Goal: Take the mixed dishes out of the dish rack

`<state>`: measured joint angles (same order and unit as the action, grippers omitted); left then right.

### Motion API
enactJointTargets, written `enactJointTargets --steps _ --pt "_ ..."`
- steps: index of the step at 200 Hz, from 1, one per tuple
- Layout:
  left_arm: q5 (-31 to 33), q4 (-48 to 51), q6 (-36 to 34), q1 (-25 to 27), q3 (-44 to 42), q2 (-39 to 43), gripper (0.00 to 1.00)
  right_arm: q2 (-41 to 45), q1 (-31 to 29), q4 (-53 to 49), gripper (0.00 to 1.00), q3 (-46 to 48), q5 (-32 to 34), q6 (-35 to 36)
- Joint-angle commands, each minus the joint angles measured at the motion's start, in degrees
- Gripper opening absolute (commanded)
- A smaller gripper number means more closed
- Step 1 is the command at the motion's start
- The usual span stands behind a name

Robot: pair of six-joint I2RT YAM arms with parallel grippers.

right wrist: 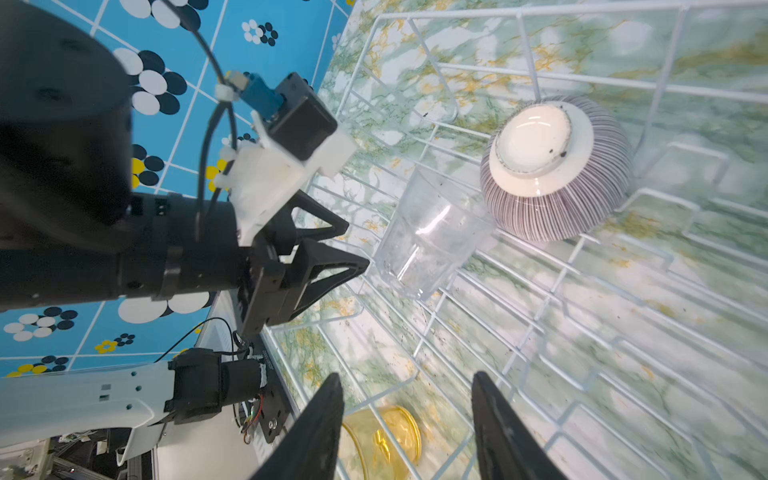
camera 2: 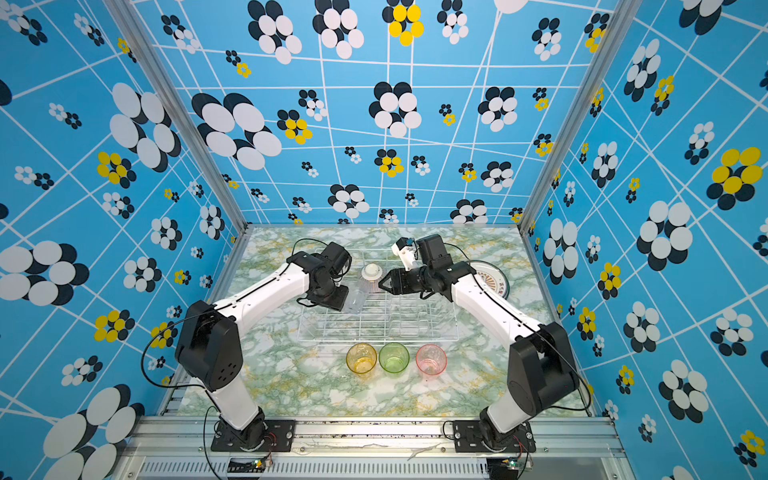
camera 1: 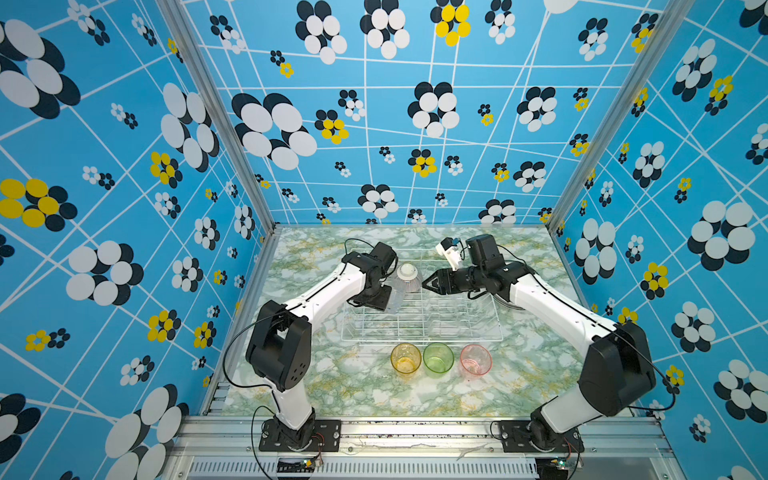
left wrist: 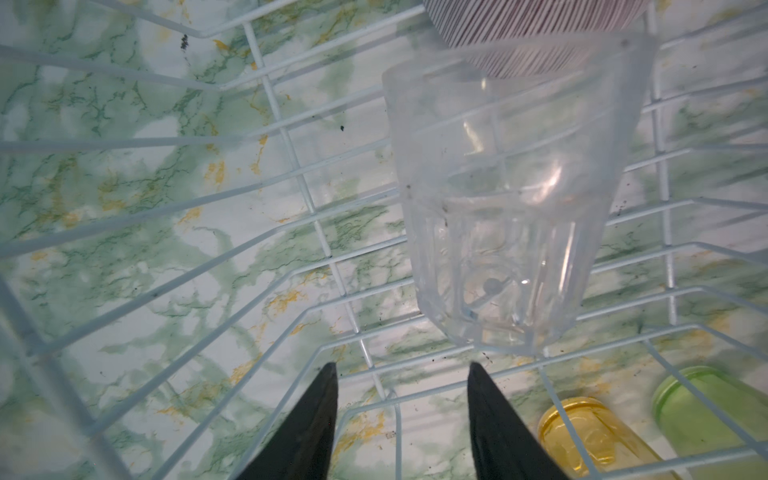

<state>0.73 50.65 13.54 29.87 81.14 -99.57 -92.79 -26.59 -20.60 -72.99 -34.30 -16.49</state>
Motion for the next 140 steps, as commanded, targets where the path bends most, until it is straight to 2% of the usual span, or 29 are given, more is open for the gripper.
enactJointTargets --steps 1,33,76,140 --pt "-10.45 -5.94 2.8 -1.81 -2.52 4.8 0.53 -4.01 -0.47 2.2 0.52 -5.21 -5.96 2.89" --pt "-18.75 -8.72 5.5 -4.93 -4.96 8.82 0.53 -11.58 -0.74 0.28 0.52 -12.15 -8.6 5.76" --pt "-21.21 -8.03 5.76 -7.42 -6.72 12.49 0.53 -20.11 -0.92 -8.14 0.47 -23.01 -10.24 12.01" --pt "-22.87 -7.94 5.88 -10.49 -8.57 15.65 0.53 -28.23 -1.23 -12.54 0.47 -30.7 -11.96 13.23"
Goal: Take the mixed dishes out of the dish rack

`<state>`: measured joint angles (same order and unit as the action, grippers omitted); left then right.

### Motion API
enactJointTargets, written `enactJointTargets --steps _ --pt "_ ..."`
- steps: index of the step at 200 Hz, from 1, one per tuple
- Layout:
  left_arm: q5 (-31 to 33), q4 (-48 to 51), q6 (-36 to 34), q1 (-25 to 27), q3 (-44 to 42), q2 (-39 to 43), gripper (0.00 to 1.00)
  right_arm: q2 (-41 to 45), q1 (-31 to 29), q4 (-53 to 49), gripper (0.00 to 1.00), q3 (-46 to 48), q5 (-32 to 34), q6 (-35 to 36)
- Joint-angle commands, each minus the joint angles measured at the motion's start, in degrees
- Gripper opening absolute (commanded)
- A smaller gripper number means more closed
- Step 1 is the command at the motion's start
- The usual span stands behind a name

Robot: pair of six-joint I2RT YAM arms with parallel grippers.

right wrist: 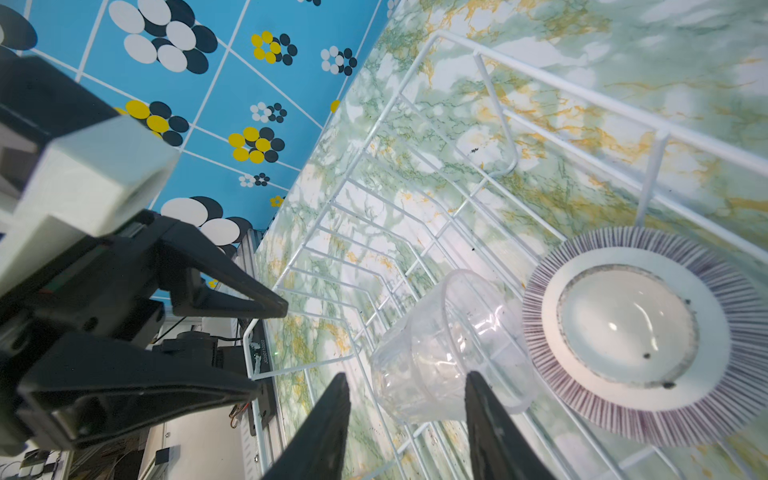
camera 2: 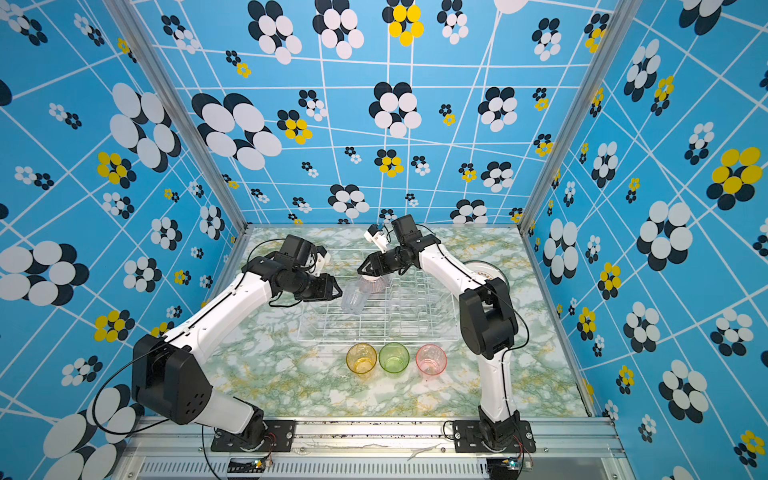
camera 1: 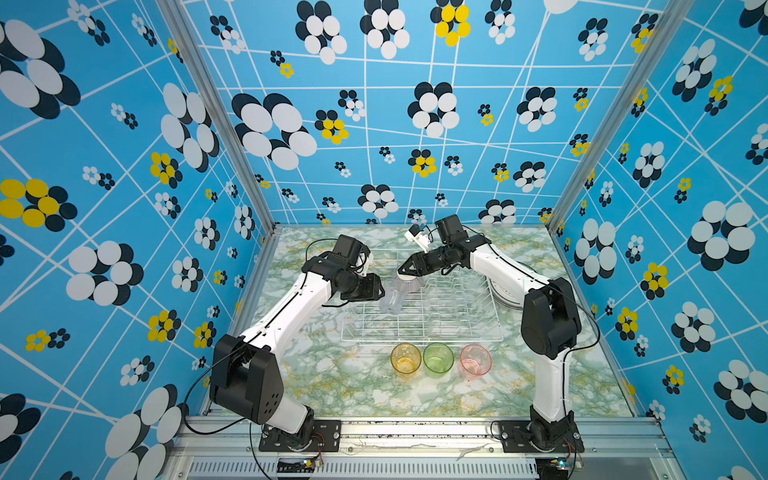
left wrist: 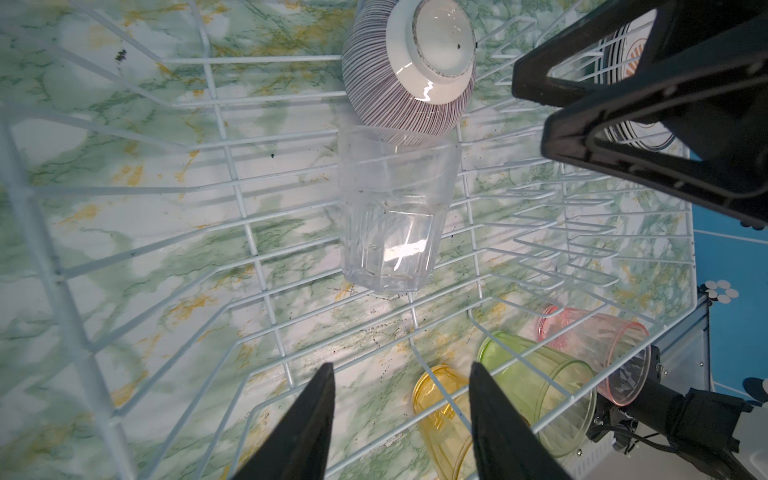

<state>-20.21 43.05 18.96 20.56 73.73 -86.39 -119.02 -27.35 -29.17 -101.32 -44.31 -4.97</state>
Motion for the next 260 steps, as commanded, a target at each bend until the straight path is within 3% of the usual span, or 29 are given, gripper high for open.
enactJointTargets --steps 1,82,145,225,260 --pt "-1.94 -0.33 0.46 -1.25 -1.19 2.51 0.53 -2.05 -0.49 -4.02 0.47 -2.43 -1.98 1.72" --pt "-2.91 0.02 -0.15 -3.73 -2.7 4.64 0.53 -7.04 -1.91 -6.32 0.45 -4.41 -3.02 2.41" --pt "-3.86 -0.42 -0.31 -5.14 -4.11 5.62 0.53 -7.78 -2.53 -8.44 0.37 -4.86 -3.57 3.7" --pt "-3.76 -0.07 -0.69 -5.38 -5.1 5.03 0.53 -0.32 -2.27 -0.96 0.37 -2.08 -3.27 1.64" --pt "-4.31 -0.33 -0.59 -5.41 -5.2 4.3 0.53 -2.28 -2.26 -1.56 0.41 -4.77 -2.99 1.96"
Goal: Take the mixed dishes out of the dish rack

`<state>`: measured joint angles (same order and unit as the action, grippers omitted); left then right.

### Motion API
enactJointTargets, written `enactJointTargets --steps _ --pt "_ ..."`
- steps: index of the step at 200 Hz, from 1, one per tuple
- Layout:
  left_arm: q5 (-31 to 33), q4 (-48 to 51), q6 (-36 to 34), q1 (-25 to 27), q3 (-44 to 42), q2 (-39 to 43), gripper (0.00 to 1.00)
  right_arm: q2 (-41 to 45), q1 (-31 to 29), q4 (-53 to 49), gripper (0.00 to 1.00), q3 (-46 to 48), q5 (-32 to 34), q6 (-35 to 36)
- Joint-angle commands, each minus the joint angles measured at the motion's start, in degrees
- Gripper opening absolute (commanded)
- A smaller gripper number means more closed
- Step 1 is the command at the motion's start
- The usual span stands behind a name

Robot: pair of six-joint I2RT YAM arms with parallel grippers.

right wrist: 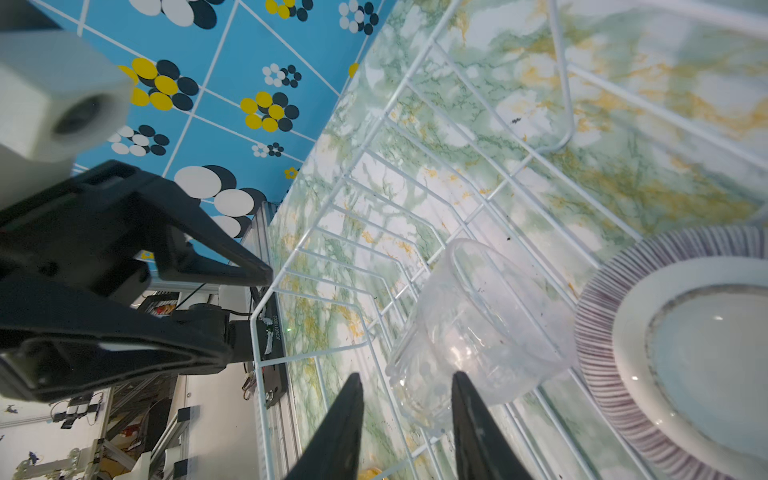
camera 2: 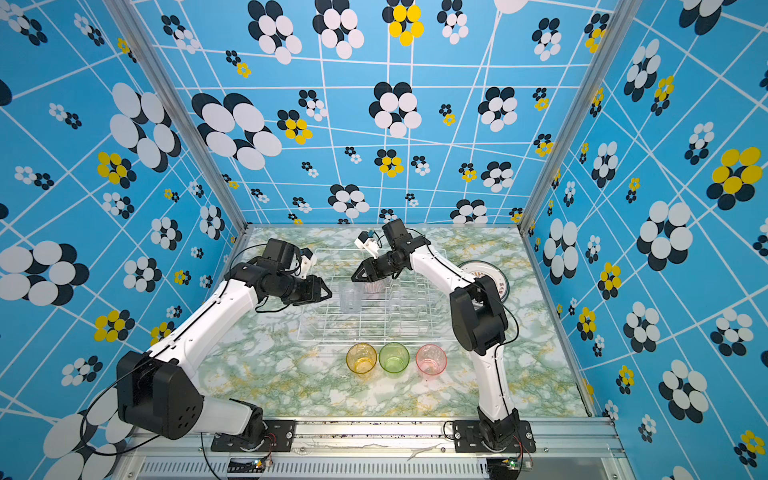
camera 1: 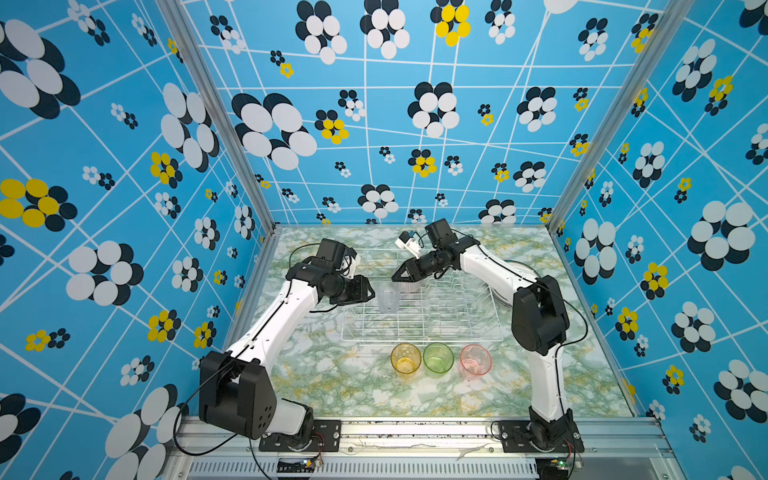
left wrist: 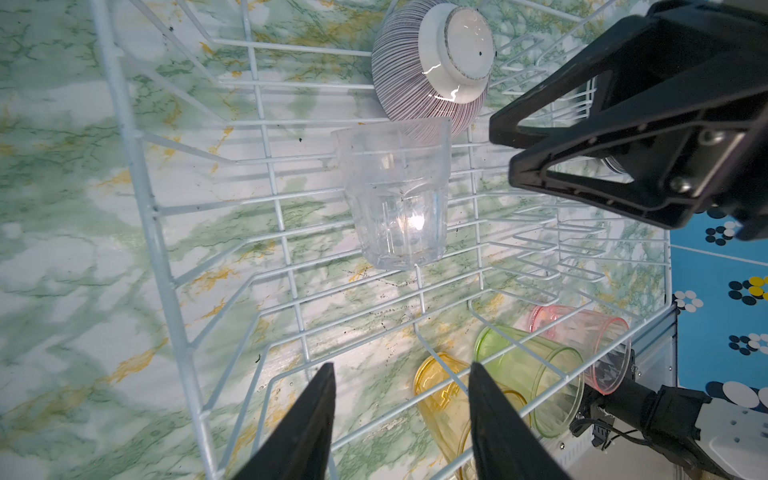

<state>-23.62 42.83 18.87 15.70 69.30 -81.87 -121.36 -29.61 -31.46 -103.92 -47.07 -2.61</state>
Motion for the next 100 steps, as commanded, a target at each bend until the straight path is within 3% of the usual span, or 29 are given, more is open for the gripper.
enactJointTargets --steps 1,43,100 --pt "-0.9 -0.11 -0.5 -0.53 -0.8 -0.22 0.53 -0.11 -0.01 0.67 0.42 -2.43 -0.27 -0.39" --pt "-0.56 1.15 -1.12 -0.59 0.02 0.34 0.53 -10.09 -0.24 -4.95 0.47 -13.37 -1.28 0.15" --pt "-0.29 2.76 -1.91 -1.98 0.29 1.76 0.53 -15.25 -0.79 -10.21 0.47 -21.86 -1.76 1.86"
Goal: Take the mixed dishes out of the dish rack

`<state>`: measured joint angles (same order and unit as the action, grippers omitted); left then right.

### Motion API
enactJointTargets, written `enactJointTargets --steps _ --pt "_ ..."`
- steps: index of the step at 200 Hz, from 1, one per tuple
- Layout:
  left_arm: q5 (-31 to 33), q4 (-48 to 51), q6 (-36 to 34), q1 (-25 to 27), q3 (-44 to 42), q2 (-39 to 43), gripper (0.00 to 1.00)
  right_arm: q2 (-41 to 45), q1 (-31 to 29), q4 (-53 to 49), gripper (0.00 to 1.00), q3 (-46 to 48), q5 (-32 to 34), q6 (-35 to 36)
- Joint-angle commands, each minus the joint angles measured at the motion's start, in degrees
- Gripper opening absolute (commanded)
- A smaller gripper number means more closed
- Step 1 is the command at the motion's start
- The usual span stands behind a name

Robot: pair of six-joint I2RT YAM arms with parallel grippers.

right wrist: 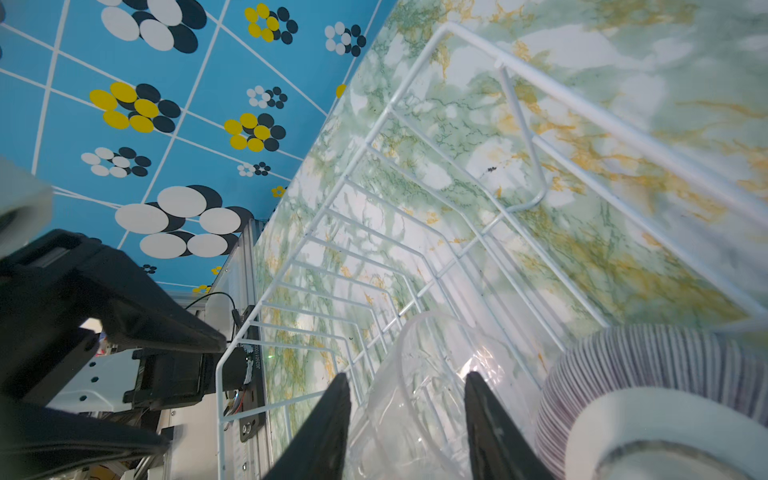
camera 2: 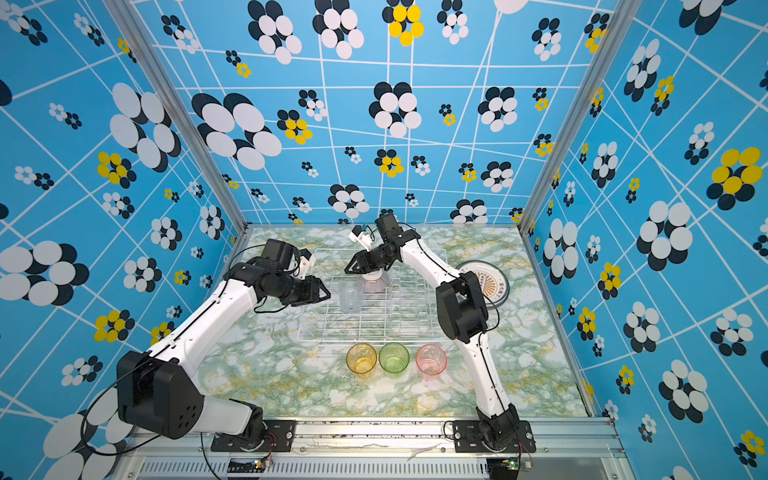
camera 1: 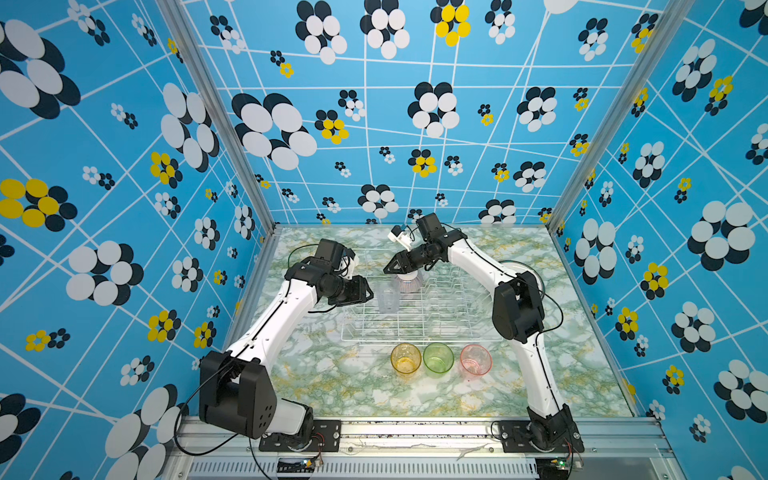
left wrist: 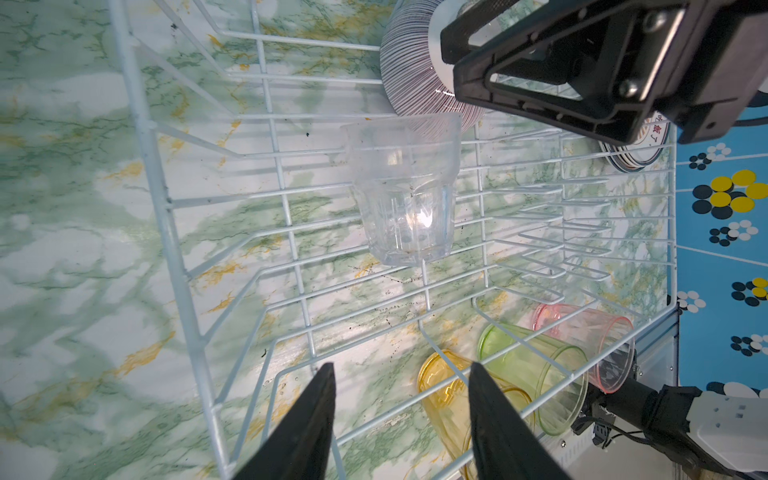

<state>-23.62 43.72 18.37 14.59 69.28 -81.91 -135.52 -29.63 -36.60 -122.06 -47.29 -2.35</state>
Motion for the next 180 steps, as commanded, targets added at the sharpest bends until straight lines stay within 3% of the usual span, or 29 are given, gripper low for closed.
enactJointTargets --steps 1,56,106,132,180 --pt "-0.29 1.88 -1.41 -0.92 0.32 1.82 0.53 -1.12 -0.78 -5.28 0.47 -3.8 -1.56 1.71" --pt "-0.24 1.87 -1.61 -1.48 -0.47 2.41 0.53 -0.89 -2.09 -16.33 0.45 -4.37 -2.64 9.76" --pt "-0.42 1.71 -1.67 -1.58 -1.05 3.14 0.53 -3.02 -2.8 -21.94 0.46 -8.46 0.62 12.18" --pt "-0.44 1.89 -1.85 -2.15 -1.6 3.85 0.53 -3.72 -3.06 -26.58 0.4 -10.93 0.23 14.33" --pt "-0.94 1.47 -1.99 -2.81 -2.31 4.55 0.53 0.57 -3.63 -27.4 0.32 -5.83 3.51 15.4"
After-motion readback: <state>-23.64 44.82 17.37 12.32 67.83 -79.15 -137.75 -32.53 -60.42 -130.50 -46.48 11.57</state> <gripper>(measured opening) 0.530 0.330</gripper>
